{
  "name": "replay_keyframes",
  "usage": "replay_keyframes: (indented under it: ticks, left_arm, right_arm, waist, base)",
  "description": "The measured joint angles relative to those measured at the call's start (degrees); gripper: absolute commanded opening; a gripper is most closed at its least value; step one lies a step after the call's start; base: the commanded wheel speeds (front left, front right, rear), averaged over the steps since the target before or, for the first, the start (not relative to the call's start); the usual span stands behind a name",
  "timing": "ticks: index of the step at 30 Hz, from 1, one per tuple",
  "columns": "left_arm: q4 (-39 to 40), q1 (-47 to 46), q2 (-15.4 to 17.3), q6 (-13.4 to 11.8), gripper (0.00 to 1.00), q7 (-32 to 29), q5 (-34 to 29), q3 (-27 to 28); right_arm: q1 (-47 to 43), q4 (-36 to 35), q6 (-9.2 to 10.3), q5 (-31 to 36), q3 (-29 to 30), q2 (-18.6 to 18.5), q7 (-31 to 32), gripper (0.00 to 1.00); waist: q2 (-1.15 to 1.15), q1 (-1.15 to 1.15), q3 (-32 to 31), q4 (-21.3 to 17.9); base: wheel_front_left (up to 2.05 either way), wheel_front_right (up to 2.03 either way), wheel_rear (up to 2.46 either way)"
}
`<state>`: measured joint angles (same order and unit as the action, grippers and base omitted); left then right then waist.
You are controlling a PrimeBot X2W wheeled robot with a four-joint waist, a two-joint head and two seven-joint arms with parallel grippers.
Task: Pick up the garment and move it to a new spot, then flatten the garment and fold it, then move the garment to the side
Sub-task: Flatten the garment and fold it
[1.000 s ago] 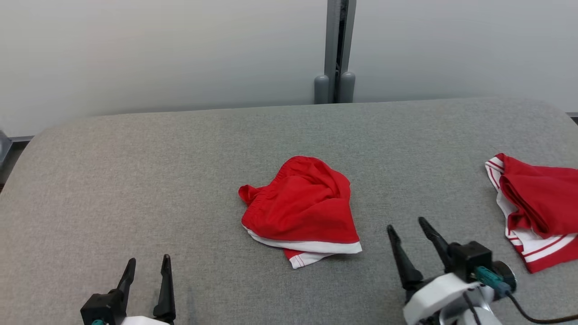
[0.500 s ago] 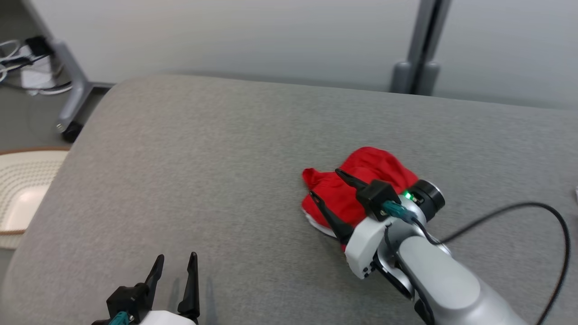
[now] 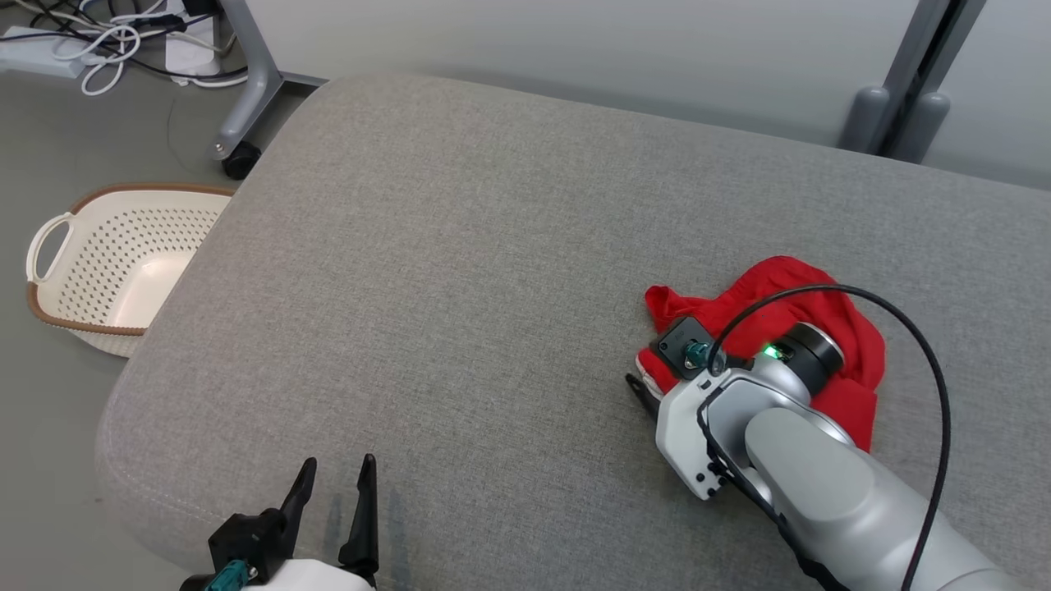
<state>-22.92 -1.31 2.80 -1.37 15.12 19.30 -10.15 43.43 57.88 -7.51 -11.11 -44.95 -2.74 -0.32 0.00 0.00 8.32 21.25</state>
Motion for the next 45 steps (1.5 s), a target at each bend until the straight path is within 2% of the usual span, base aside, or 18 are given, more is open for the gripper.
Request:
replay_keyframes:
  ticks: [1, 2, 3, 4, 5, 6, 14, 19, 22, 25, 28, 33, 37, 41, 42, 43, 44, 45]
  left_arm:
    - [0.01, -0.06, -0.01, -0.02, 1.0, 0.0, 0.01, -0.07]
    - [0.01, -0.09, 0.0, -0.02, 1.0, 0.01, 0.01, -0.05]
    - [0.01, -0.13, -0.01, -0.03, 1.0, 0.01, 0.01, 0.08]
    - [0.07, -0.16, 0.0, -0.03, 1.0, 0.0, 0.01, 0.21]
    - [0.21, -0.2, 0.0, -0.04, 1.0, 0.01, 0.01, 0.41]
    - [0.24, -0.21, -0.02, -0.04, 1.0, 0.01, 0.01, 0.55]
    - [0.29, -0.39, -0.01, 0.07, 1.0, 0.01, 0.59, 0.52]
    - [0.08, -0.44, -0.01, 0.34, 1.0, 0.01, 0.56, -0.3]
    - [-0.23, -0.47, -0.01, 0.8, 1.0, 0.01, 0.09, -0.91]
    - [-0.8, -0.49, -0.02, 0.87, 1.0, 0.0, -0.11, -1.33]
    - [-0.93, -0.32, 0.0, 0.87, 1.0, 0.01, -0.25, -1.2]
    - [-0.81, -0.03, 0.02, 0.87, 1.0, 0.01, -0.77, 0.04]
    - [-0.63, -0.18, 0.0, 1.07, 1.0, 0.0, -1.09, 0.57]
    - [-0.3, -1.55, 0.01, 1.31, 1.0, 0.01, -1.13, 0.4]
    - [-0.19, -1.9, -0.01, 1.32, 1.0, 0.01, -1.15, 0.29]
    - [-0.19, -2.13, -0.02, 1.32, 1.0, 0.01, -1.3, 0.23]
    - [-0.19, -2.26, -0.04, 1.33, 1.0, 0.0, -1.51, 0.3]
    - [-0.18, -2.41, -0.07, 1.37, 1.0, 0.01, -1.66, 0.4]
  right_arm:
    - [0.18, 0.93, 0.01, 0.2, 0.01, 0.0, 0.54, 0.86]
    - [0.32, 1.8, 0.01, 0.2, 0.08, 0.0, 0.79, 0.86]
    - [0.55, 2.56, 0.0, 0.34, 0.04, -0.01, 0.9, 0.6]
    - [0.74, 3.22, 0.0, 0.45, 0.08, -0.01, 0.92, 0.44]
    - [0.8, 4.34, 0.0, 0.51, 0.2, 0.0, 0.78, 0.38]
    - [0.86, 4.72, 0.0, 0.54, 0.2, 0.12, 0.49, 0.0]
    - [2.77, 3.58, 0.0, -1.12, 1.49, -0.23, -5.89, 0.0]
    - [4.15, -4.91, 0.01, -6.98, -0.2, -0.16, -9.62, 0.0]
    - [7.74, -13.39, 0.0, -13.4, -0.62, -0.09, -12.03, 0.0]
    - [12.32, -19.38, 0.01, -19.23, 2.58, 0.14, -13.92, 0.0]
    - [15.47, -21.36, 0.01, -22.08, 8.36, 0.12, -14.46, 0.0]
    - [12.48, -19.31, 0.01, -19.2, 17.84, 0.03, -14.67, 0.0]
    - [3.89, -12.7, 0.01, -11.99, 25.07, -0.03, -14.66, 0.0]
    - [-7.27, -8.84, 0.01, -5.49, 33.77, -2.3, -14.67, 0.0]
    - [-10.14, -8.21, 0.01, -4.37, 36.16, -2.83, -14.67, 0.07]
    - [-12.67, -7.89, 0.01, -2.58, 37.96, -3.31, -14.66, 0.41]
    - [-14.72, -7.81, 0.01, -1.46, 40.07, -3.37, -14.67, 0.98]
    - [-16.45, -7.8, 0.01, -0.42, 41.91, -3.32, -14.67, 1.0]
  waist:
    - [0.0, 0.0, 0.21, 0.17]
    - [0.0, 0.0, 0.38, 0.29]
    - [0.0, 0.0, 0.53, 0.35]
    - [0.0, 0.0, 0.63, 0.37]
    - [0.0, 0.0, 0.78, 0.31]
    - [0.0, 0.0, 0.82, 0.22]
    - [0.0, 0.0, 0.97, -1.19]
    - [0.0, 0.0, 0.26, -1.52]
    - [0.0, 0.0, -0.39, -1.59]
    - [0.0, 0.0, -1.22, -1.56]
    - [0.0, 0.0, -2.01, -1.76]
    - [0.0, 0.0, -2.31, -3.75]
    - [0.0, 0.0, -1.83, -6.13]
    - [0.0, 0.0, -0.54, -8.13]
    - [0.0, 0.0, -0.21, -8.62]
    - [0.0, 0.0, 0.09, -9.11]
    - [0.0, 0.0, 0.32, -9.6]
    - [0.0, 0.0, 0.52, -10.11]
  base:
    - [0.0, 0.0, 0.0]
    - [0.0, 0.0, 0.0]
    - [0.0, 0.0, 0.0]
    - [0.0, 0.0, 0.0]
    - [0.0, 0.0, 0.0]
    - [0.0, 0.0, 0.0]
    - [0.0, 0.0, 0.0]
    - [0.0, 0.0, 0.0]
    - [0.0, 0.0, 0.0]
    - [0.0, 0.0, 0.0]
    - [0.0, 0.0, 0.0]
    - [0.0, 0.0, 0.0]
    - [0.0, 0.0, 0.0]
    - [0.0, 0.0, 0.0]
    - [0.0, 0.0, 0.0]
    - [0.0, 0.0, 0.0]
    - [0.0, 0.0, 0.0]
    - [0.0, 0.0, 0.0]
